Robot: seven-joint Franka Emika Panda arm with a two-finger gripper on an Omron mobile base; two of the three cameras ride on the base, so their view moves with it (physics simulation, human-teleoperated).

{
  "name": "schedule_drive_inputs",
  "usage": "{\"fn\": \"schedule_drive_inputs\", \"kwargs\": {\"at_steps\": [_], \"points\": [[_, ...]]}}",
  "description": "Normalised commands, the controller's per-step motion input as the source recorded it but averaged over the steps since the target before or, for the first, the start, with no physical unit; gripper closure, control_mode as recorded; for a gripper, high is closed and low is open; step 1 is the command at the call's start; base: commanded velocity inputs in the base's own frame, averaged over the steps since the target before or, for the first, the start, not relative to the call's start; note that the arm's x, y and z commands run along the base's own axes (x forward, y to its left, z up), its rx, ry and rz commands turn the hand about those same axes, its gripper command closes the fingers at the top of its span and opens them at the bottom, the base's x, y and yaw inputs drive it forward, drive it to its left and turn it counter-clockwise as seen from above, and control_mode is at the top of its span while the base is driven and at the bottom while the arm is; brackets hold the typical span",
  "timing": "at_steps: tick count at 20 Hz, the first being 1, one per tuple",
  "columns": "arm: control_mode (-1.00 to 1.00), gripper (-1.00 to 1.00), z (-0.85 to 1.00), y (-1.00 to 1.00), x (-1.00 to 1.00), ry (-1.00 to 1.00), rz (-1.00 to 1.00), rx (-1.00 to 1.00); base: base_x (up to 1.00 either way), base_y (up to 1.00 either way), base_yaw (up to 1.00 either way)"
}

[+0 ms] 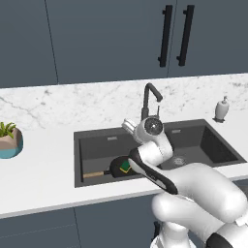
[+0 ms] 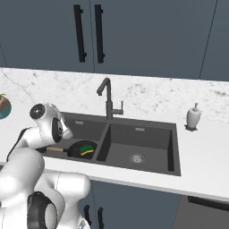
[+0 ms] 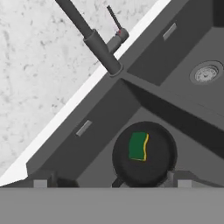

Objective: Pick the pan and sponge and place them into the sink. Then turn on the water.

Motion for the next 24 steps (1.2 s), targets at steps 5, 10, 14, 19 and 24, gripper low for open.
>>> {"fn": "schedule_drive_inputs", "kwargs": {"at_steps": [5,10,14,19,24], "points": [[-1.0,-1.0,0.68,-0.18,-0.65,-0.03,0.03,0.03,0.0,0.0,0.0],[-1.0,-1.0,0.26,-0.55,-0.55,-0.17,0.0,0.14,0.0,0.0,0.0],[-1.0,-1.0,0.18,-0.68,-0.29,-0.11,0.0,0.18,0.0,0.0,0.0],[-1.0,-1.0,0.22,-0.75,-0.15,-0.02,0.0,0.21,0.0,0.0,0.0],[-1.0,-1.0,0.16,-0.75,-0.16,0.0,0.0,0.21,0.0,0.0,0.0]]}}
